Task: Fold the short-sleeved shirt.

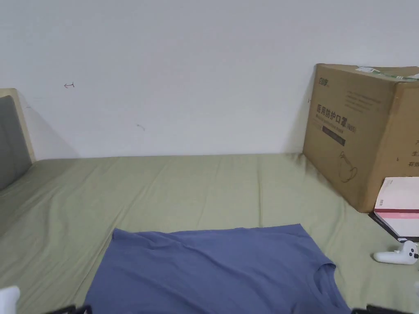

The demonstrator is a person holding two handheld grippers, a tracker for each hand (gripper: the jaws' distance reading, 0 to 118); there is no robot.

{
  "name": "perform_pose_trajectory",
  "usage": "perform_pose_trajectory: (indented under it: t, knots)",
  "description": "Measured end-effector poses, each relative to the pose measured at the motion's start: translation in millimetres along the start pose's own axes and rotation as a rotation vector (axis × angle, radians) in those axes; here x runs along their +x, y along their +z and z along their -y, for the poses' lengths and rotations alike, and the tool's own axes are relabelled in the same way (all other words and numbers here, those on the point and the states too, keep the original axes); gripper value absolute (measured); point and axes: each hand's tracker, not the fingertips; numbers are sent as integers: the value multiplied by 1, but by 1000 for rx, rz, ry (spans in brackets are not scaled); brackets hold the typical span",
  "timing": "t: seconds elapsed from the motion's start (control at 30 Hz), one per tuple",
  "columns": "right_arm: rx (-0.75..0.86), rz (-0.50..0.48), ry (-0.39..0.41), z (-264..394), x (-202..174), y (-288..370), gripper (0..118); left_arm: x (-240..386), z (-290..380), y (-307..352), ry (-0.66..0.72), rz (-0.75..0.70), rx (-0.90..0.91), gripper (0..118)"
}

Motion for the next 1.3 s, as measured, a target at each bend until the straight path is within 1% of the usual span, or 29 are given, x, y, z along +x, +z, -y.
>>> perform_pose_trajectory:
  t: [0.1, 0.13, 0.17, 0.2, 0.23, 0.27, 0.3, 0.33, 0.37, 0.4, 0.47, 0.53, 0.6, 0.63, 0.7, 0.8, 0.83, 0.87, 0.93, 1.0, 1.07, 1.1, 1.13, 1.2, 1.23, 1.27, 1.3]
  knots:
    - [240, -87, 34, -18, -43, 21, 101, 39, -25, 13, -48, 6, 203, 102]
    - [328, -113, 45, -23, -58, 28, 101, 53, -31, 17, -76, 10, 275, 100]
    - [406, -133, 64, -26, -71, 33, 98, 65, -36, 19, -106, 12, 342, 96]
    - [479, -146, 90, -27, -81, 37, 92, 75, -38, 21, -136, 11, 391, 88]
    - [550, -142, 114, -27, -91, 40, 71, 76, -41, 17, -162, 1, 441, 69]
    - [607, -138, 136, -28, -100, 40, 44, 83, -41, 16, -181, 4, 467, 46]
    - [642, -133, 154, -28, -106, 40, 14, 90, -42, 15, -193, 8, 482, 19]
    - [654, -129, 159, -30, -110, 37, 2, 97, -42, 12, -195, 12, 471, 0]
    - [658, -114, 158, -31, -115, 34, 1, 101, -42, 6, -210, 10, 473, 0]
    - [669, -112, 154, -32, -117, 29, 0, 105, -40, 4, -243, -25, 481, 0]
    - [650, -135, 150, -36, -118, 24, 0, 111, -38, 0, -246, 24, 462, 0]
    - [651, -107, 141, -37, -121, 20, 0, 116, -37, -2, -235, 14, 455, 0]
    - [646, -130, 120, -37, -116, 23, 0, 112, -39, 0, -217, 16, 446, 0]
    - [638, -124, 117, -38, -116, 24, 0, 112, -41, 1, -212, 25, 427, 0]
    - [616, -123, 114, -37, -112, 24, 0, 105, -53, -1, -226, 23, 303, 0]
    - [564, -148, 97, -33, -105, 24, 0, 84, -69, -15, -240, -6, -30, 0]
    - [546, -165, 90, -31, -102, 23, 0, 71, -69, -24, -220, -29, -147, 0]
    - [527, -163, 86, -29, -100, 21, 0, 56, -65, -34, -169, -66, -265, 0]
    - [497, -135, 87, -24, -98, 16, 0, 26, -54, -48, -83, -65, -383, 0]
    - [476, -139, 82, -19, -95, 10, 0, 2, -40, -57, -63, -84, -457, 0]
    - [466, -74, 73, -13, -97, 5, 0, -19, -22, -64, -35, -124, -494, 0]
    - [468, -72, 71, -11, -96, 3, 0, -27, -15, -67, -23, -127, -501, 3]
    - [469, -78, 60, -9, -93, 2, 0, -35, -8, -71, -7, -126, -503, 25]
    - [457, -135, 7, -9, -88, -2, 0, -45, 7, -78, 6, -146, -529, 86]
    - [445, -153, -10, -10, -86, -3, 0, -50, 16, -85, 10, -156, -562, 109]
    - [431, -176, -14, -11, -86, -4, 0, -54, 25, -90, 10, -165, -598, 109]
    - [420, -188, -1, -12, -86, -5, 0, -55, 32, -91, 7, -172, -594, 108]
